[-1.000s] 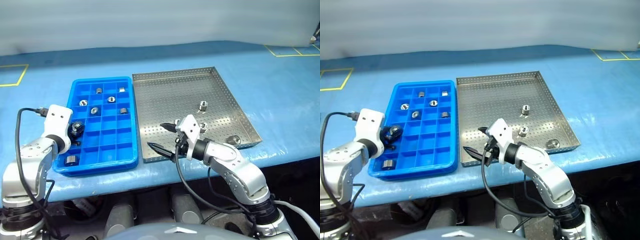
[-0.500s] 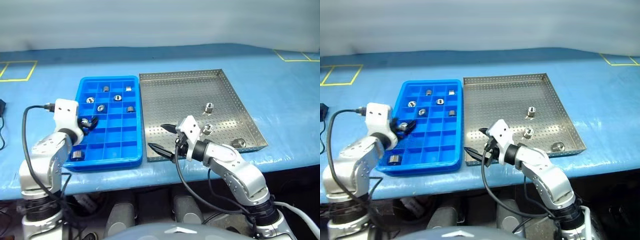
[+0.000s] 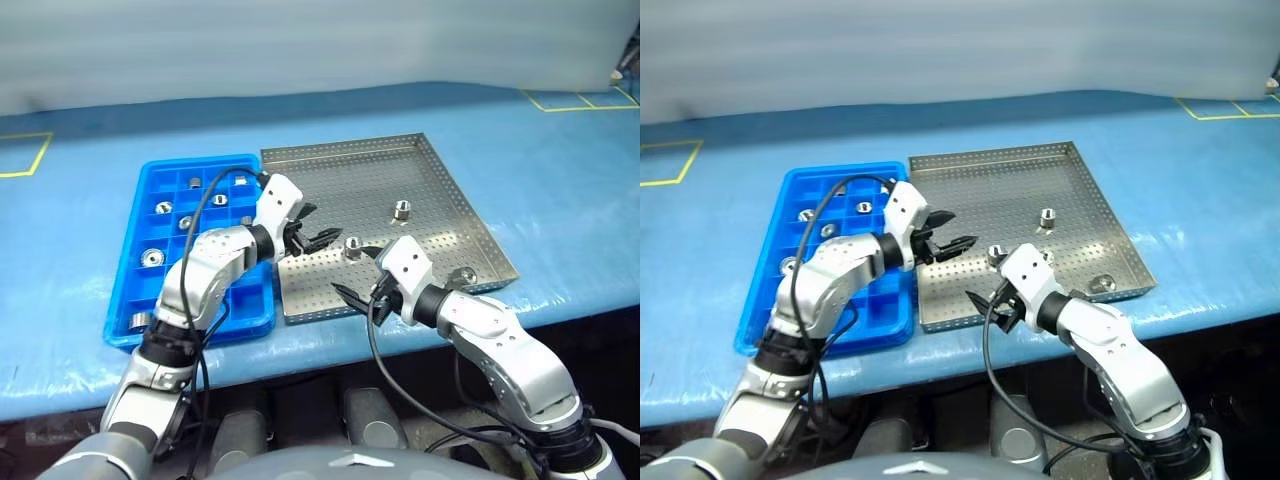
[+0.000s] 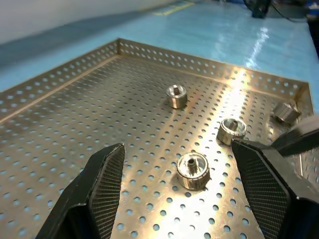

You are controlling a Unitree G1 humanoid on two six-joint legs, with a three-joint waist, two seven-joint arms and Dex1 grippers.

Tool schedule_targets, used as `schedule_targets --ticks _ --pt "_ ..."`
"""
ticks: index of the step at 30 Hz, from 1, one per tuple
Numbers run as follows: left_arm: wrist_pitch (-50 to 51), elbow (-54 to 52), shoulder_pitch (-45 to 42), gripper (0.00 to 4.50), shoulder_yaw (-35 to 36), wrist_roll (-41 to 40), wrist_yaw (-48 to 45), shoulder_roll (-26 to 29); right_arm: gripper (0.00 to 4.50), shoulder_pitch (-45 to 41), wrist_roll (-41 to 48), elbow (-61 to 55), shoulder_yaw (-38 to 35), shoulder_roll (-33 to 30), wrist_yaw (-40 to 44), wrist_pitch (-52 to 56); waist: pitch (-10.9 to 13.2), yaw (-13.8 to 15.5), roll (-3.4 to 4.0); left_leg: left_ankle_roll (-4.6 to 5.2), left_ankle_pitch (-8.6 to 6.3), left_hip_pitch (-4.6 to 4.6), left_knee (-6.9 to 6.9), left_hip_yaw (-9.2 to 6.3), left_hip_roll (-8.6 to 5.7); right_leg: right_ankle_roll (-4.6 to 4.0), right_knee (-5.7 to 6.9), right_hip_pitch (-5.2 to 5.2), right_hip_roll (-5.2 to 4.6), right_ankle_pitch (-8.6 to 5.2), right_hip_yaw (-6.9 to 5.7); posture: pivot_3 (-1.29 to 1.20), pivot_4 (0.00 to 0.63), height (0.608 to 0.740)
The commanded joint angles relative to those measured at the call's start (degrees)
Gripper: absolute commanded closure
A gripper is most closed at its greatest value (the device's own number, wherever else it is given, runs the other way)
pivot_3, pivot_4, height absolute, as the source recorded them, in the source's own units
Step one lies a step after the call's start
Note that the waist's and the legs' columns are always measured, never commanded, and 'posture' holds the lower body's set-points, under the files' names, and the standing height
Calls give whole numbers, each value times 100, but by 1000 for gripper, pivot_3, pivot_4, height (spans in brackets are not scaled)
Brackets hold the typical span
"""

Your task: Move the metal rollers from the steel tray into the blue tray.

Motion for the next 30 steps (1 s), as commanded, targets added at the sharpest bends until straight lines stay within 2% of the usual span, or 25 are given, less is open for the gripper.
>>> schedule_targets --ticks 1,8,14,15,19,25,29,30 --pt "-304 844 -367 799 -205 238 -68 -247 0 132 -69 -289 -143 27 -167 5 0 -170 0 4 1 0 0 -3 -2 2 -3 4 -1 -1 -2 -488 150 740" --pt "-358 1631 -564 799 -278 762 250 -363 0 290 -99 -411 -170 128 -336 -3 0 -868 1 8 -5 2 -3 -10 -4 17 -5 12 -8 -7 -3 -512 150 740" --pt "-348 1578 -372 799 -185 1072 586 -226 0 252 -129 -274 -206 153 -384 -24 0 -1233 0 -17 -20 16 -4 -13 -5 25 -4 25 -10 -4 -2 -478 150 740" --pt "-311 1508 -337 970 -180 1107 620 -200 0 232 -136 -253 -194 159 -385 -27 0 -1271 0 -17 -20 19 -4 -14 -5 26 -4 28 -10 -4 -3 -478 150 740" --pt "-166 1050 -73 2000 -335 1262 519 103 0 124 -163 -151 -89 193 -353 -39 1 -1329 0 -17 -20 19 -5 -15 -4 28 -4 26 -11 -3 -2 -451 150 740" --pt "127 806 155 2000 -188 1194 582 117 0 1 -188 -47 43 250 -292 -57 1 -1245 0 -18 -20 15 -7 -16 -8 31 -6 25 -18 -4 -2 -428 150 740" --pt "61 755 150 2810 -104 1121 584 15 0 -87 -182 -14 131 283 -236 -49 1 -1192 0 -17 -21 14 -9 -15 -10 32 -8 24 -20 -4 -2 -422 150 740" --pt "55 687 156 2804 -64 1065 551 -2 0 -99 -176 -8 150 287 -217 -48 1 -1180 0 -18 -21 14 -10 -15 -10 33 -8 23 -20 -4 -2 -422 150 740"
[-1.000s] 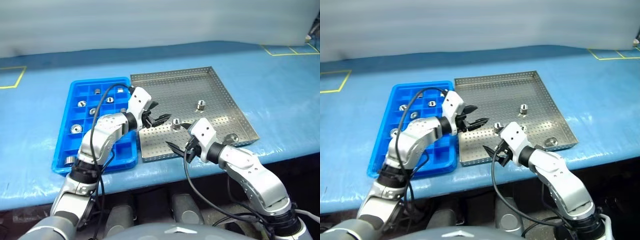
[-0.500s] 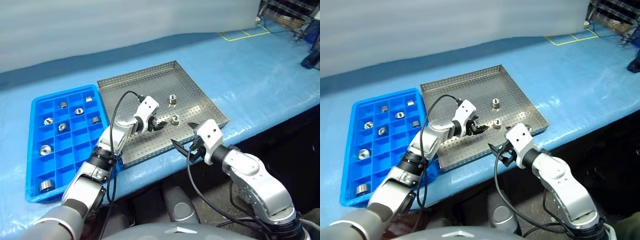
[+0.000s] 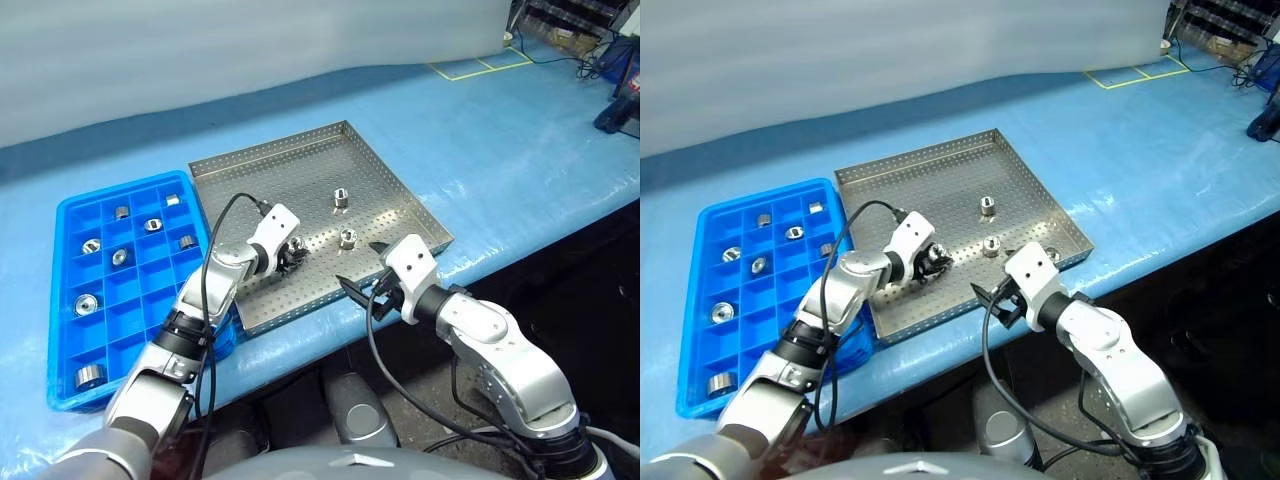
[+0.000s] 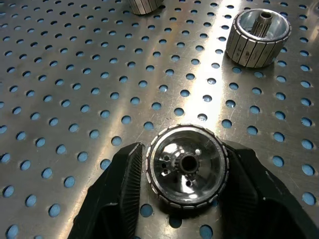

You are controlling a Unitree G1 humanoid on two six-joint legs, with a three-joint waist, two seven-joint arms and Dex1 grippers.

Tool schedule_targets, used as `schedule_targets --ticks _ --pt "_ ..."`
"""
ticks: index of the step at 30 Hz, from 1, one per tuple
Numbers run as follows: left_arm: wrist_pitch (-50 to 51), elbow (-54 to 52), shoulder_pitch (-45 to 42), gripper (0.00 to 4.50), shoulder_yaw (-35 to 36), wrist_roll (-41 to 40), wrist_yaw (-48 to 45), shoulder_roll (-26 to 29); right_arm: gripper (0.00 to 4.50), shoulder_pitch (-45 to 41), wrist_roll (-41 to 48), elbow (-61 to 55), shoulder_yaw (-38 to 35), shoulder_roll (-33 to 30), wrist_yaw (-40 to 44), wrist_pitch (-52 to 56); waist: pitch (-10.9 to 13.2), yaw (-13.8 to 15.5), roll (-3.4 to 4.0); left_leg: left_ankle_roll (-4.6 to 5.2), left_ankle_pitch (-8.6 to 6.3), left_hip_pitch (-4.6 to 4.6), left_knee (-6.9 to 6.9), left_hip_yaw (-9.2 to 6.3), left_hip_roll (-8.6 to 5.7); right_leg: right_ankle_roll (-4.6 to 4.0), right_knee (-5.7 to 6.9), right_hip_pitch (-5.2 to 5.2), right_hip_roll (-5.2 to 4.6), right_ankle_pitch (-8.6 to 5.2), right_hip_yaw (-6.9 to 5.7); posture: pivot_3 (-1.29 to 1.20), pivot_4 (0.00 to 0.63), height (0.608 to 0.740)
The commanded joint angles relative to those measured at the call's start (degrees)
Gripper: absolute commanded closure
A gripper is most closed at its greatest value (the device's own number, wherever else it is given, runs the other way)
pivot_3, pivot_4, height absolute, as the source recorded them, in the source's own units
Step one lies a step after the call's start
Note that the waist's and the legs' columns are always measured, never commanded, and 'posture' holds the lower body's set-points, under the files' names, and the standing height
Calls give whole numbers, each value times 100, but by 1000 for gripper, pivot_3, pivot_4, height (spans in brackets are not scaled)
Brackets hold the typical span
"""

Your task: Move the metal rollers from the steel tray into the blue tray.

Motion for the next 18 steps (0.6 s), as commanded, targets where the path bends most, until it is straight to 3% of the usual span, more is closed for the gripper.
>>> schedule_targets --ticks 1,7,10,14,18 --pt "-43 -342 1 2804 195 -185 -130 -29 0 -128 13 -63 32 34 68 -49 0 26 0 0 0 0 -2 0 0 0 0 -1 1 0 0 -415 150 740" --pt "29 -555 -17 2802 305 -251 -182 104 0 -259 37 54 152 108 173 -68 0 141 0 0 0 0 -11 0 0 -2 -1 -6 1 -1 0 -400 150 740" --pt "184 -1128 80 2802 561 -617 -471 287 0 -282 538 236 111 400 512 -165 1 197 1 0 0 -3 -12 1 0 -2 -1 -9 2 -1 0 -381 150 740" --pt "755 -2358 428 2802 932 -1257 -1111 1066 0 -319 1038 417 140 536 1120 -301 6 222 5 0 0 0 -23 0 5 -6 -1 -13 6 -3 2 -332 150 740" --pt "1362 -3412 927 2802 1407 -1482 -1164 1998 0 -492 1331 545 123 636 1378 -364 8 357 7 0 1 8 -38 0 5 -14 -1 -17 9 -9 4 -288 150 740"
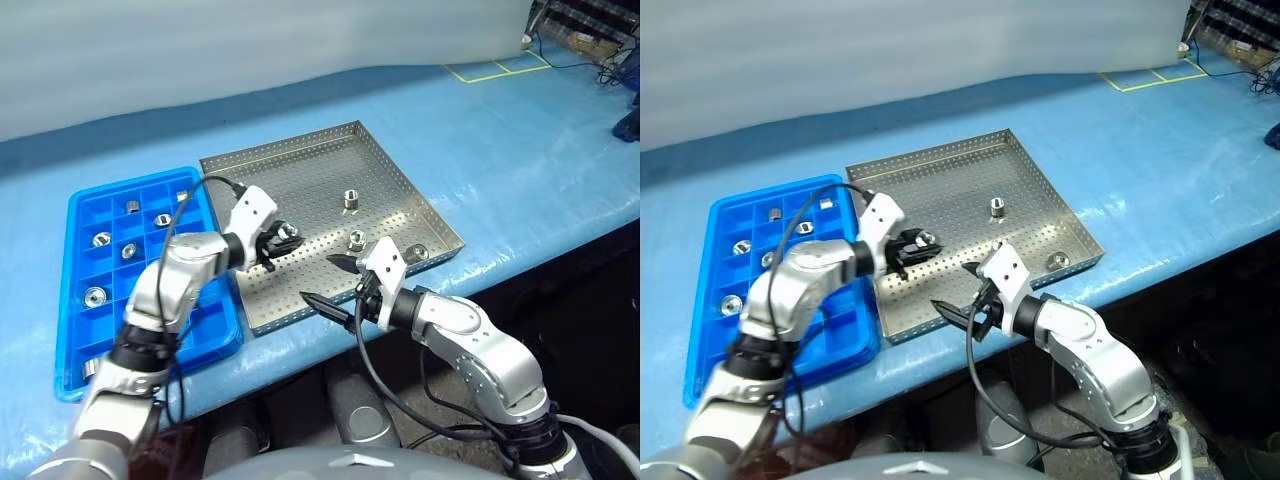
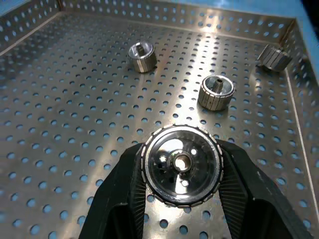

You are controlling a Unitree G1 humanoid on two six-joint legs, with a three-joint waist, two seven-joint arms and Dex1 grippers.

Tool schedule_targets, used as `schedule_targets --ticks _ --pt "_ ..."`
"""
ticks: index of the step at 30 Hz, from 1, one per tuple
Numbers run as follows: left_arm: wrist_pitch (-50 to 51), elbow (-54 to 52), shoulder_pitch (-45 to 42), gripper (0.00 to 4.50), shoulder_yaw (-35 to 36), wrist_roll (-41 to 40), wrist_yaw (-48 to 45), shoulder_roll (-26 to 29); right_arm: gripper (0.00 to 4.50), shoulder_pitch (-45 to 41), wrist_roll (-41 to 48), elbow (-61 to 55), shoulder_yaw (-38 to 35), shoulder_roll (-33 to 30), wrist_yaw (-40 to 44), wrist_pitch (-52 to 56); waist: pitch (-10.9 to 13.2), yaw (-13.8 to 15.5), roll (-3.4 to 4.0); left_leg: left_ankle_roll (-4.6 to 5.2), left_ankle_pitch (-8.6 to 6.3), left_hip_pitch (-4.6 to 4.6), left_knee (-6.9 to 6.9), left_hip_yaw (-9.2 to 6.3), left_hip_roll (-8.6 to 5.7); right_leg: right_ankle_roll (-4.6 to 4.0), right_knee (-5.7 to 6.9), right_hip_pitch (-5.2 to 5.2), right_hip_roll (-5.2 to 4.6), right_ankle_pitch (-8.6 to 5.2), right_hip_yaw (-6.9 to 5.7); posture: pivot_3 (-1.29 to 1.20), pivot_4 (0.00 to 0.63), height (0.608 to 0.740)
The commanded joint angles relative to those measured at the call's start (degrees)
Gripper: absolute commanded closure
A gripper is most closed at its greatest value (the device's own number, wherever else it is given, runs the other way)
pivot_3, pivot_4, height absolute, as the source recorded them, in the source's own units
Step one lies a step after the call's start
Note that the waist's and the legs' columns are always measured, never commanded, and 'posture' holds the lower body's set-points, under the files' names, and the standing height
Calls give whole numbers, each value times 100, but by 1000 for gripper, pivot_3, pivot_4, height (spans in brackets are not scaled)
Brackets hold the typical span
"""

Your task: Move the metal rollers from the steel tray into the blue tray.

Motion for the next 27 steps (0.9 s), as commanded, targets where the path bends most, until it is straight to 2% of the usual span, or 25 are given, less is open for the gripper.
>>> schedule_targets --ticks 1,4,7,10,16,23,27 --pt "398 -948 380 2802 579 -191 20 548 0 -213 233 -9 -41 57 217 -170 2 119 2 -1 0 1 -5 -1 0 -2 0 -3 1 -1 1 -270 150 740" --pt "530 -1161 796 2802 1282 -210 272 816 0 -357 181 107 37 13 273 -171 2 335 2 -3 2 -2 -9 -2 0 -5 0 -10 3 -3 1 -236 150 740" --pt "618 -1193 1320 2802 1928 20 754 864 0 -559 -614 380 379 -284 -77 -162 2 541 2 -5 2 -2 -10 -1 0 -7 -1 -45 2 -4 0 -210 150 740" --pt "725 -1431 1770 2802 2197 -37 923 828 0 -612 -865 500 470 -361 -226 -164 2 776 2 -10 0 -9 -14 3 -2 -10 -1 -55 0 -5 1 -194 150 740" --pt "677 -1578 2161 2802 2150 -143 1026 755 0 -612 -817 426 410 -309 -145 -159 1 1218 -1 -17 -2 -13 -23 3 -2 -25 -1 -61 -2 -8 -3 -187 150 740" --pt "471 -1466 2326 2802 1880 -106 1011 817 0 -602 -845 397 331 -281 -219 -125 1 1438 -1 -19 0 -10 -19 11 1 -29 0 -59 -3 -8 -4 -205 150 740" --pt "429 -1354 2251 1465 1778 -42 1218 721 0 -585 -856 371 314 -277 -263 -125 1 1457 -1 -19 0 -13 -20 13 2 -47 0 -62 -4 3 -4 -208 150 740"
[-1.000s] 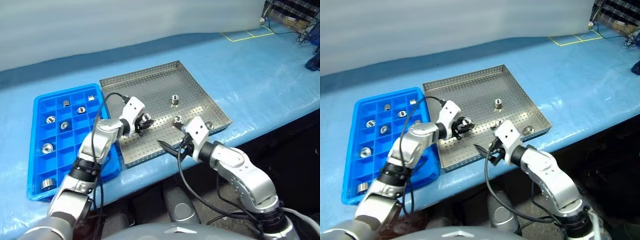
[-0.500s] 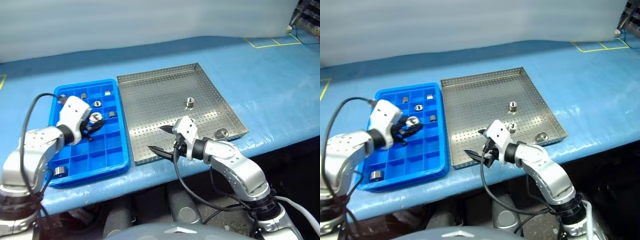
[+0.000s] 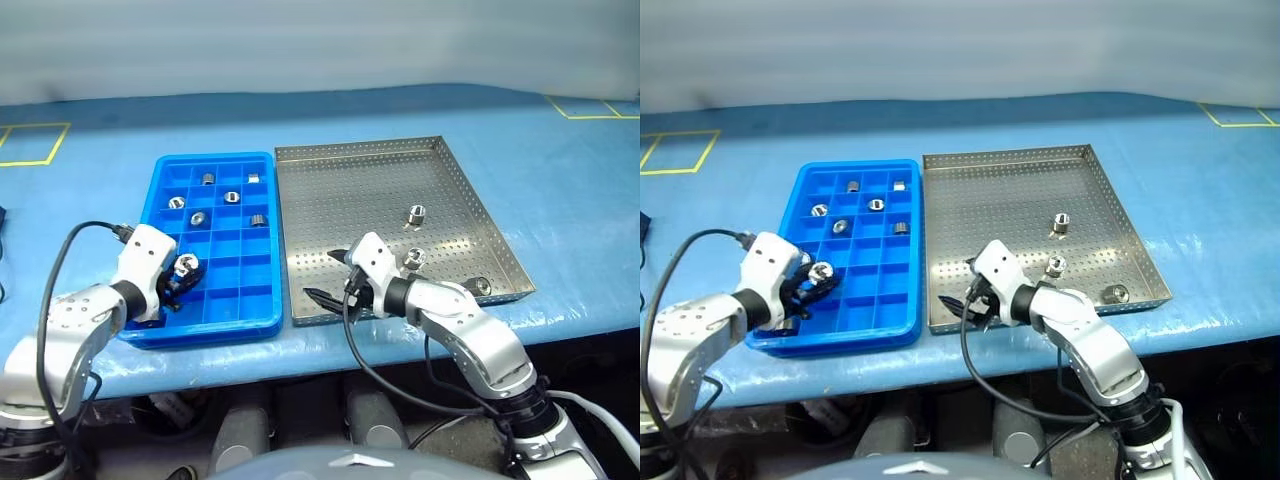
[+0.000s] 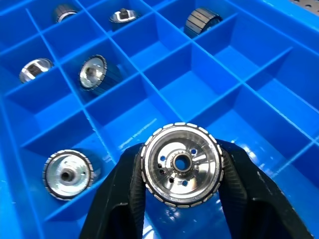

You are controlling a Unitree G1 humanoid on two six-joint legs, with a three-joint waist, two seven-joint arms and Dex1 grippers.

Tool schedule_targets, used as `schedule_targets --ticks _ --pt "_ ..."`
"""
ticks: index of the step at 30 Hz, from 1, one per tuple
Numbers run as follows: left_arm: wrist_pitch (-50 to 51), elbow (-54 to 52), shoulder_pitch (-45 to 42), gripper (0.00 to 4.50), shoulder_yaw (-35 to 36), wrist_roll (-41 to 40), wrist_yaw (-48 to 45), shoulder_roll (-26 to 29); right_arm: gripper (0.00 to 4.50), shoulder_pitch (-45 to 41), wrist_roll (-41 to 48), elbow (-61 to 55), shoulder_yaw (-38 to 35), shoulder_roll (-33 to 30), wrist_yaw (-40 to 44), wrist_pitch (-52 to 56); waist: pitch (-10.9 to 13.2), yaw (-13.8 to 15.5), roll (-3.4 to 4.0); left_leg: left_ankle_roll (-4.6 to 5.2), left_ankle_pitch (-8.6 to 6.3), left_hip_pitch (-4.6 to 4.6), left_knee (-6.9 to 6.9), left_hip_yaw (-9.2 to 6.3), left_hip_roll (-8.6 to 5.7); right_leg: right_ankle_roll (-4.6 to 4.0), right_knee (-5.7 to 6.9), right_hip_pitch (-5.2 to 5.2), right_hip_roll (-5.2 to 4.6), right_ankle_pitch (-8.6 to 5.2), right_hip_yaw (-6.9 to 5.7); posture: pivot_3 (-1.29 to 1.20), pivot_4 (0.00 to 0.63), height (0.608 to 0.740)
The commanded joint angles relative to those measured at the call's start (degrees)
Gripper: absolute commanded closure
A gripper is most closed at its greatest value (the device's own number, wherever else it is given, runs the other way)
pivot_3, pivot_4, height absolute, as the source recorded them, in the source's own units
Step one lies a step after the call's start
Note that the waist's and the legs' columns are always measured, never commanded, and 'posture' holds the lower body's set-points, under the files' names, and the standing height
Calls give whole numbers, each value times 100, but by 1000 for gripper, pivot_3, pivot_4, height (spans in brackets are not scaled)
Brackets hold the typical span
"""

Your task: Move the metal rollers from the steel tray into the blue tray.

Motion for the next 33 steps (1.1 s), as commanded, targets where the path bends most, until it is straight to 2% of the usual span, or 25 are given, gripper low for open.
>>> schedule_targets --ticks 1,2,6,10,15,18,21,26,29,33 --pt "-105 -14 -163 1111 -7 75 207 -73 0 -13 30 -261 -131 31 -32 -54 0 6 0 0 0 1 0 0 0 0 1 0 0 0 -1 -213 150 740" --pt "-242 6 -232 802 20 45 252 -190 0 -13 28 -261 -133 34 -43 -57 0 5 0 0 0 1 0 0 1 1 1 1 1 -1 -1 -215 150 740" --pt "-639 36 -777 802 230 -567 242 -970 0 29 -19 -332 -153 22 -136 -41 -2 28 -3 1 0 -2 12 -1 1 4 1 5 1 -1 -5 -234 150 740" --pt "-801 256 -1306 802 -407 -952 -216 -1360 0 111 -233 -594 -212 -252 -248 10 -5 14 -3 3 0 -2 25 1 -2 9 3 15 2 3 -5 -253 150 740" --pt "-1297 1537 -2559 802 -1597 -286 -96 -1880 0 257 -656 -954 -426 -757 -563 336 -5 -10 -1 7 -2 -8 66 0 -1 35 10 28 7 -6 -8 -322 150 740" --pt "-1778 2900 -3445 802 -2191 216 -47 -2392 0 431 -784 -1204 -529 -948 -667 529 -7 -93 -3 12 -3 -11 80 8 -1 39 8 52 6 -3 -5 -397 150 740" --pt "-2332 4162 -4073 802 -2596 678 -81 -2777 0 610 -903 -1405 -577 -976 -818 696 -8 -247 -3 20 -7 -7 83 6 -4 42 1 71 4 -2 -7 -442 150 740" --pt "-3101 5914 -4769 802 -2829 1137 -164 -3303 0 870 -995 -1696 -635 -835 -1060 864 -9 -731 -1 53 -10 -15 75 2 -3 49 -2 62 5 -8 -4 -503 150 740" --pt "-3301 6517 -4994 802 -2828 1246 -315 -3491 0 992 -1040 -1817 -664 -764 -1189 932 -9 -1070 0 63 -18 -24 75 0 -7 71 -2 60 3 -19 -3 -538 150 740" --pt "-3430 6808 -5026 802 -2893 1356 -631 -3639 0 1129 -1094 -1911 -712 -687 -1302 977 -9 -1478 0 72 -30 -20 77 0 -11 96 -2 68 -1 -24 1 -554 150 740"
